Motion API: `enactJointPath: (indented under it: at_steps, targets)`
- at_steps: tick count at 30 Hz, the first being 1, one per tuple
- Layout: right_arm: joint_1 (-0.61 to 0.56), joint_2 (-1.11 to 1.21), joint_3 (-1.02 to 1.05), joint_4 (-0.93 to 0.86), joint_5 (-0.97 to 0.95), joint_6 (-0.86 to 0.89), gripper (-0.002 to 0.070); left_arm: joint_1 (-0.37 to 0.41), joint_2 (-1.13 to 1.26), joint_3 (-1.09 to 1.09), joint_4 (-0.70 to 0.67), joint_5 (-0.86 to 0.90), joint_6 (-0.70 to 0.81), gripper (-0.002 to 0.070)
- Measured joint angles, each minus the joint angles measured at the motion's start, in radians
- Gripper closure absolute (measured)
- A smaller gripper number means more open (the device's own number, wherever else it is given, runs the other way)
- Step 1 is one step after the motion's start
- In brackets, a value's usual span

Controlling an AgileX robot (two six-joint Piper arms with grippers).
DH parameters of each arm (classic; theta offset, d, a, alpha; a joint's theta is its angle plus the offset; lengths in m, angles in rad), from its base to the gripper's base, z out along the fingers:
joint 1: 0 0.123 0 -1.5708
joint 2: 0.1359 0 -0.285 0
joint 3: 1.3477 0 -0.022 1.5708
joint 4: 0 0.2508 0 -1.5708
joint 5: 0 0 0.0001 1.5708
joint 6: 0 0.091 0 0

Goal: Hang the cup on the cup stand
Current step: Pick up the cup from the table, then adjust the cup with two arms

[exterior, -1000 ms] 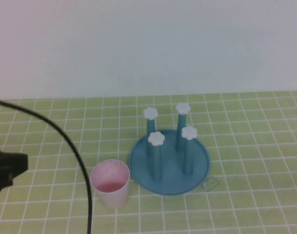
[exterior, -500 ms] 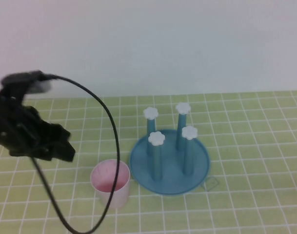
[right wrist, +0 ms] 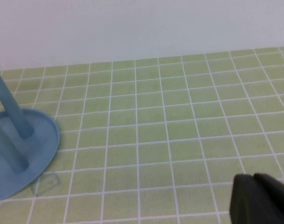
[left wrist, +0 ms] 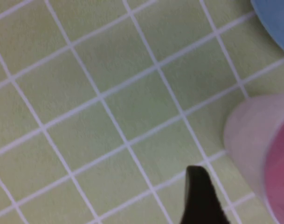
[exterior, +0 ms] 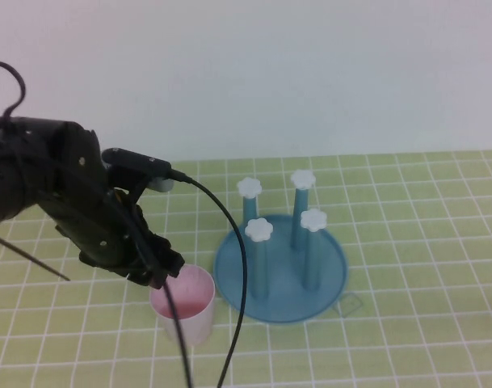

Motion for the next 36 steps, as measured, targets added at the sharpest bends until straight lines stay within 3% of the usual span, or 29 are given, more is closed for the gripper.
enactJointPath:
  at_steps: [6,9,11,13,21,24,29,36]
  targets:
    - [0.000,0.000,0.000,0.047,0.002,0.000,0.0678,0.000,0.073,0.000,-0.052,-0.061,-0.004,0.0318]
    - [0.000,0.000,0.000,0.054,0.002,-0.012,0.0678,0.000,0.104,0.000,-0.059,-0.076,-0.004,0.0368]
    - [0.000,0.000,0.000,0.056,0.002,-0.034,0.0678,0.000,0.123,0.000,-0.059,-0.074,-0.002,0.0461]
    - [0.000,0.000,0.000,0.056,0.002,-0.057,0.0678,0.000,0.132,-0.002,-0.057,-0.064,0.034,0.0659]
    - [0.000,0.000,0.000,0.077,0.012,-0.114,0.0678,0.005,0.087,-0.064,-0.118,0.091,0.136,0.0675]
    - [0.000,0.000,-0.004,0.079,0.020,-0.146,0.0678,0.005,-0.002,-0.122,-0.282,0.182,0.279,0.0675]
    - [0.000,0.000,-0.076,0.081,0.085,-0.201,0.0678,0.003,-0.153,-0.200,-0.638,0.179,0.432,0.0675]
    - [0.000,0.055,-0.267,0.190,0.342,-0.567,0.0678,-0.066,-0.126,-0.230,-0.899,0.147,0.464,0.0674]
